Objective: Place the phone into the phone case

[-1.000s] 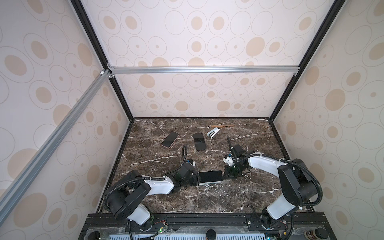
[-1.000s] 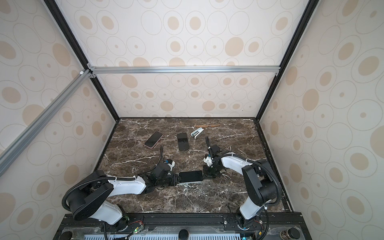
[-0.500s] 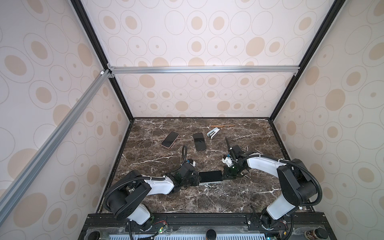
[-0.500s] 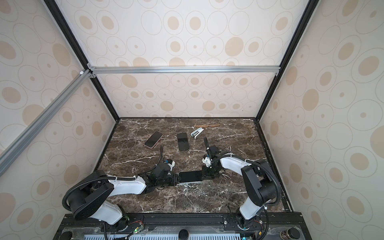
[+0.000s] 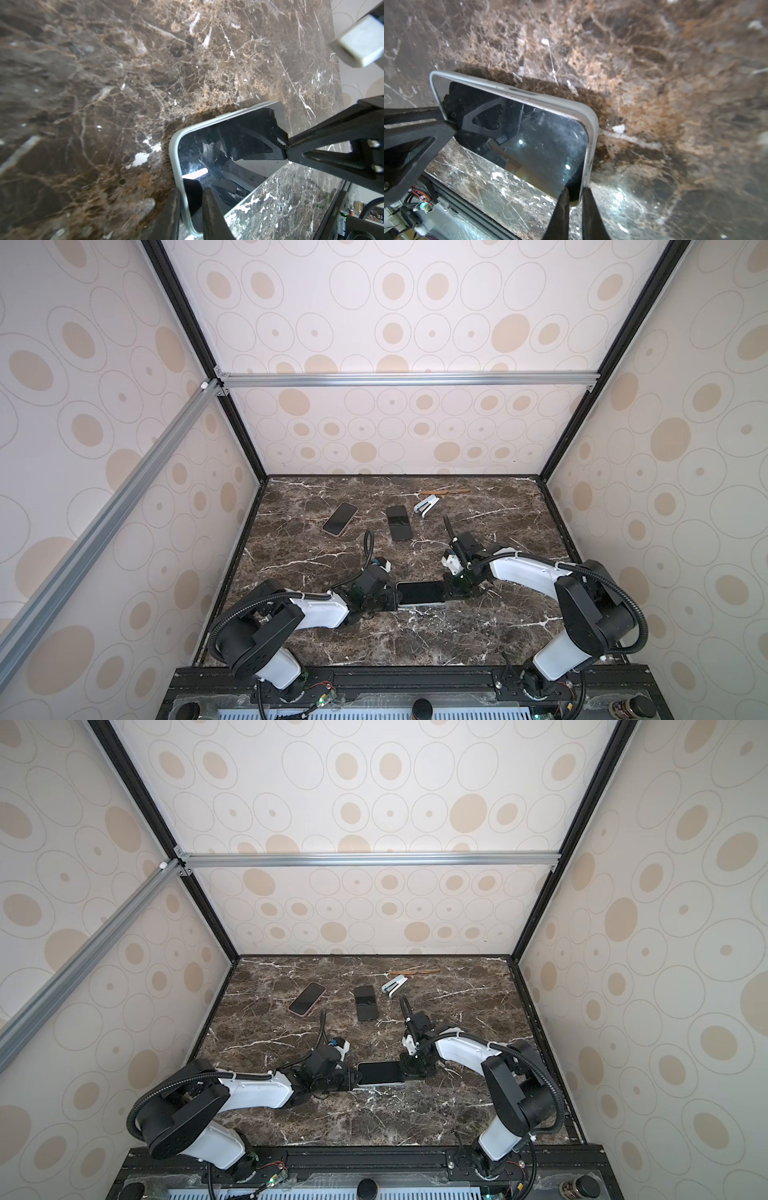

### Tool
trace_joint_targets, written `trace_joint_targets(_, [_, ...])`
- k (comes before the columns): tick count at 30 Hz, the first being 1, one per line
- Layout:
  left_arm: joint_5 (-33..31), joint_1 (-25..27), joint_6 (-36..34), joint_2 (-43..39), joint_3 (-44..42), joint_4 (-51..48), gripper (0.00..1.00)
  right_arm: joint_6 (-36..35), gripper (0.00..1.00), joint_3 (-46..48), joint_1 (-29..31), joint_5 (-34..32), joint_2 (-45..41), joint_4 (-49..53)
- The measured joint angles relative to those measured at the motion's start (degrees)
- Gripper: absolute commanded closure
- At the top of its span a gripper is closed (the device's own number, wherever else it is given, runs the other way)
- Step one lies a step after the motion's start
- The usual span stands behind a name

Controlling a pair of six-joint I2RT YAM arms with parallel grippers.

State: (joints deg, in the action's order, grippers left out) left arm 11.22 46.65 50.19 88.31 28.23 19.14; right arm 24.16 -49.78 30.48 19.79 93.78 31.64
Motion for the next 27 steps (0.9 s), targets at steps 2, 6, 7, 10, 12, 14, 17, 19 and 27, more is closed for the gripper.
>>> trace_joint_targets(2, [-0.1, 0.0, 0.0, 0.0, 0.0, 0.0, 0.79, 0.7, 0.88, 0.0, 0.2, -0.3, 0.0, -0.1])
trace_joint_targets(6, [-0.2, 0.0, 0.0, 0.0, 0.0, 0.0, 0.79, 1.7, 0.88, -0.1, 0.3, -0.4, 0.3, -0.2])
trace_joint_targets(7, [-0.2, 0.0, 0.0, 0.1, 0.0, 0.0, 0.79, 1.9, 0.88, -0.2, 0.3, -0.4, 0.4, -0.1])
trace_joint_targets(10, [-0.2, 0.0, 0.0, 0.5, 0.0, 0.0, 0.79, 2.5, 0.89, -0.5, 0.5, -0.4, 0.8, 0.2])
trace_joint_targets(12, [-0.3, 0.0, 0.0, 0.6, 0.1, 0.0, 0.79, 2.7, 0.89, -0.9, 0.8, -0.8, 1.0, 0.5])
trace_joint_targets(14, [-0.3, 0.0, 0.0, 0.7, 0.2, -0.1, 0.79, 3.1, 0.89, -1.4, 1.0, -1.2, 1.6, 1.1])
trace_joint_targets(17, [-0.4, -0.1, 0.0, 0.7, 0.2, -0.1, 0.79, 3.5, 0.89, -2.2, 1.4, -1.8, 2.1, 2.0])
trace_joint_targets(19, [-0.5, -0.1, 0.0, 0.8, 0.3, -0.2, 0.79, 3.6, 0.90, -2.7, 1.9, -2.5, 2.5, 2.5])
trace_joint_targets(27, [-1.6, -0.2, 0.0, 1.5, 1.2, -0.5, 0.79, 3.9, 0.92, -3.8, 3.8, -6.2, 3.6, 3.7])
